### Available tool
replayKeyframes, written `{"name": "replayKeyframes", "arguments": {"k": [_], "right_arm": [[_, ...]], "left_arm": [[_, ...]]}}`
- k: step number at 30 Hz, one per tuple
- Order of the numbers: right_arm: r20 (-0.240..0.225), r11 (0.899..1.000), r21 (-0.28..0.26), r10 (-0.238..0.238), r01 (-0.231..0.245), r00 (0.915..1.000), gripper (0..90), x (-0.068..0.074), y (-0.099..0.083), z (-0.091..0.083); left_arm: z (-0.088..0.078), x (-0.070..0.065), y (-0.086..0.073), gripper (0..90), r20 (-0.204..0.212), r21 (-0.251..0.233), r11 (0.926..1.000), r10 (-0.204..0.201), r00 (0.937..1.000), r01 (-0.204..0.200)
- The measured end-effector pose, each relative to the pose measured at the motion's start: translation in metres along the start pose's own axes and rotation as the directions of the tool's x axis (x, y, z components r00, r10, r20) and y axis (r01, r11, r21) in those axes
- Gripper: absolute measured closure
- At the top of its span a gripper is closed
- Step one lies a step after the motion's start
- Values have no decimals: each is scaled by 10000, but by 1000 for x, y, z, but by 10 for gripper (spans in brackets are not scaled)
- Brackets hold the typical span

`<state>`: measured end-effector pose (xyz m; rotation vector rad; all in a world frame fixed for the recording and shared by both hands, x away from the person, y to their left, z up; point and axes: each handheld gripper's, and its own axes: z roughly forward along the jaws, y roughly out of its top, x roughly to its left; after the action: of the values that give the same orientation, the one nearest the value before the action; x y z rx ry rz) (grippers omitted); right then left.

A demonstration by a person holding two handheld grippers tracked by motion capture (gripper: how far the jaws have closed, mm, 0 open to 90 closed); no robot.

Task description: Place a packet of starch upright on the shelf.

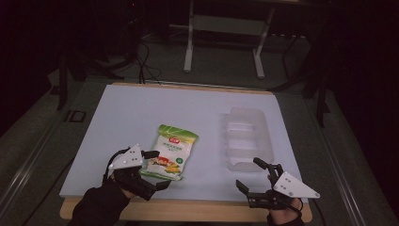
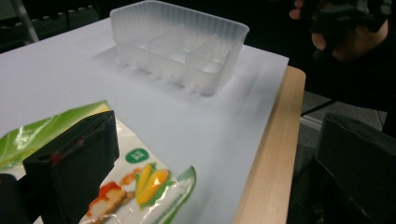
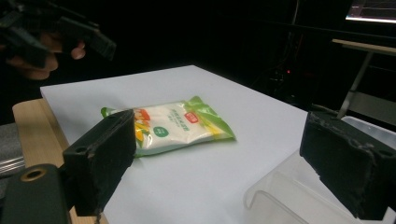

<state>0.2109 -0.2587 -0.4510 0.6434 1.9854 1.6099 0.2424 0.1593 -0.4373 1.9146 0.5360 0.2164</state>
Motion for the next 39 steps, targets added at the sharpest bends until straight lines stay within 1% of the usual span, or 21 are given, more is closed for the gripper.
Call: {"name": "replayKeyframes", "arguments": {"k": [6, 7, 8, 11, 13, 14, 16, 17, 18, 22, 24, 25, 26, 27, 30, 32, 34, 35, 36, 37, 39], "right_arm": [[-83, 10000, 83, -25, 25, 10000, 105, 1, -1, 2], [-99, 10000, 75, -8, 9, 10000, 106, 1, -1, 2], [-95, 10000, 79, -22, 23, 10000, 105, 1, -1, 2], [-97, 9999, 115, 21, -19, 10000, 106, 0, -2, 3], [-131, 9999, 146, -15, 17, 9999, 106, 0, -2, 3], [-141, 9999, 150, -28, 30, 9999, 105, 0, -2, 3], [-160, 9999, 163, -36, 38, 9999, 106, 0, -2, 3], [-163, 9998, 173, -28, 30, 9999, 105, 0, -2, 4], [-177, 9998, 174, -5, 8, 9998, 106, 0, -2, 4], [-244, 9998, 188, 20, -15, 9997, 106, 1, -3, 4], [-309, 9999, 165, -1, 6, 9995, 106, 1, -3, 4], [-309, 9999, 165, -1, 6, 9995, 106, 1, -3, 4], [-302, 9998, 173, -13, 19, 9995, 106, 1, -3, 5], [-329, 9999, 153, -26, 31, 9995, 106, 1, -3, 5], [-345, 9998, 199, -30, 36, 9994, 106, 1, -3, 5], [-370, 9997, 226, 1, 8, 9993, 106, 1, -4, 6], [-391, 9998, 223, -7, 16, 9992, 106, 1, -4, 6], [-412, 9998, 223, 12, -2, 9991, 106, 1, -4, 6], [-417, 9997, 233, 26, -16, 9991, 106, 1, -5, 6], [-430, 9997, 238, 45, -35, 9991, 106, 1, -5, 7], [-460, 9996, 259, 69, -57, 9989, 106, 1, -5, 7]], "left_arm": [[2, 15, 10, 1, -411, -154, 9995, -292, 9987, 285], [2, 15, 10, 1, -411, -154, 9995, -292, 9987, 285], [3, 21, 13, 1, -622, -212, 9990, -393, 9973, 381], [6, 28, 17, 1, -811, -101, 9992, -388, 9960, 381], [9, 32, 20, 1, -1042, 28, 9994, -337, 9940, 342], [10, 34, 21, 1, -1052, 25, 9992, -383, 9937, 387], [12, 39, 23, 1, -1209, 15, 9991, -410, 9918, 415], [13, 41, 24, 1, -1189, -15, 9988, -479, 9918, 480], [14, 43, 25, 1, -1298, -50, 9987, -501, 9903, 499], [17, 54, 26, 1, -1539, -89, 9988, -499, 9868, 491], [18, 61, 25, 1, -1521, -60, 9978, -661, 9861, 660], [18, 61, 25, 1, -1521, -60, 9978, -661, 9861, 660], [19, 68, 23, 1, -1532, -66, 9965, -831, 9847, 831], [20, 72, 22, 1, -1637, -8, 9962, -855, 9828, 866], [23, 86, 16, 1, -1790, -2, 9923, -1223, 9762, 1242], [26, 93, 13, 1, -1964, 66, 9912, -1282, 9721, 1321], [28, 99, 9, 1, -2254, -66, 9913, -1295, 9656, 1314], [28, 103, 7, 1, -2313, -165, 9901, -1393, 9629, 1392], [29, 105, 5, 14, -2290, -213, 9887, -1494, 9619, 1485], [30, 108, 2, 31, -2362, -230, 9877, -1558, 9591, 1548], [32, 115, -2, 32, -2359, -208, 9844, -1747, 9560, 1748]]}}
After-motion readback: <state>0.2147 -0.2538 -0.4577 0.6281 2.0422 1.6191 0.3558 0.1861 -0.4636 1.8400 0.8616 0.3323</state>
